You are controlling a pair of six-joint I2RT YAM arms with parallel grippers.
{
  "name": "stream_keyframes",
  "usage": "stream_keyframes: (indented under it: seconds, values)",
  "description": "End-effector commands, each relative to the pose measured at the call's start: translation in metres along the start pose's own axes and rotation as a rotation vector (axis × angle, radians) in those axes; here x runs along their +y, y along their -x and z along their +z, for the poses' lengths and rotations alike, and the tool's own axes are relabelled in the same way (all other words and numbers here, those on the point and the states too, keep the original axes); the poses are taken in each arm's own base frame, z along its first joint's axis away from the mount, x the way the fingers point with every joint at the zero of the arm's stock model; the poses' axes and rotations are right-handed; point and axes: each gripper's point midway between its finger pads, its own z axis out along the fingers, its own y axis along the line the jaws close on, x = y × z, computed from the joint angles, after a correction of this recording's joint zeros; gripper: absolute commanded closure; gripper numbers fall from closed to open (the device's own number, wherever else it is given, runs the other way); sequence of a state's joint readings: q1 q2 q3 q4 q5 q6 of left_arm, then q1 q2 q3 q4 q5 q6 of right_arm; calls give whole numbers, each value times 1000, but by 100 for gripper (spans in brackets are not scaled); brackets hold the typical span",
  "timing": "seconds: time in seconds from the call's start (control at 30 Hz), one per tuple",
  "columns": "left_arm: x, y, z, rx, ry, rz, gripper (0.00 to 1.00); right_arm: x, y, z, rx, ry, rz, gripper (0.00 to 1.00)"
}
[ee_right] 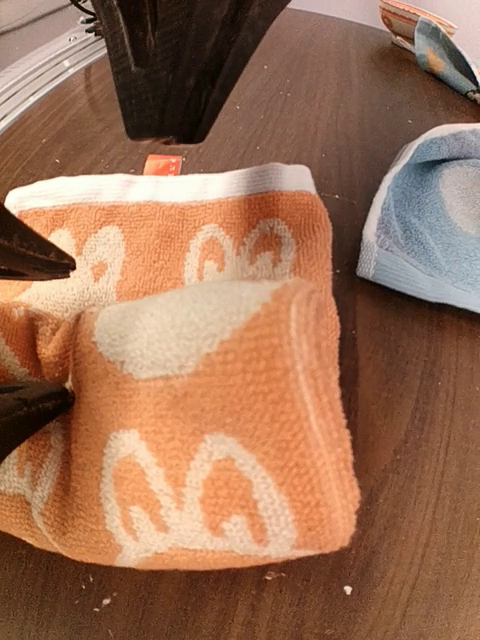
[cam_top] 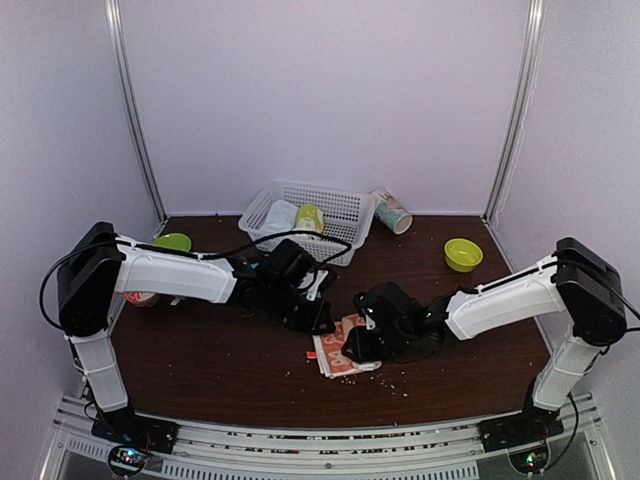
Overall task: Roll the towels
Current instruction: Roll the towel at the center of the board.
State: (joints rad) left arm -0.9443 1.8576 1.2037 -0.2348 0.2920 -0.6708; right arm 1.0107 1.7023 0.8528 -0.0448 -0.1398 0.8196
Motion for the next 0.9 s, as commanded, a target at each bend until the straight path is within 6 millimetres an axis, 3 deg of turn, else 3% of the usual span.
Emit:
stream_keyframes:
  seconds: [0.0, 0.27, 0.43, 0.67, 0.87]
  values:
    - [-24, 31, -6, -65, -65, 37, 100, -11, -16, 1, 31, -6, 19, 63]
    - [-33, 47, 15, -55, -101, 47, 100, -11, -15, -1, 28, -5, 16, 63]
    - [-30, 47, 32, -29, -104, 46, 100, -9, -14, -1, 28, 2, 12, 63]
    - [-12, 45, 55, -6, -98, 2, 100, -7, -14, -6, 30, 10, -14, 61]
    - [10, 38, 62, 2, -70, -42, 100, -7, -12, -21, 24, -2, -59, 52]
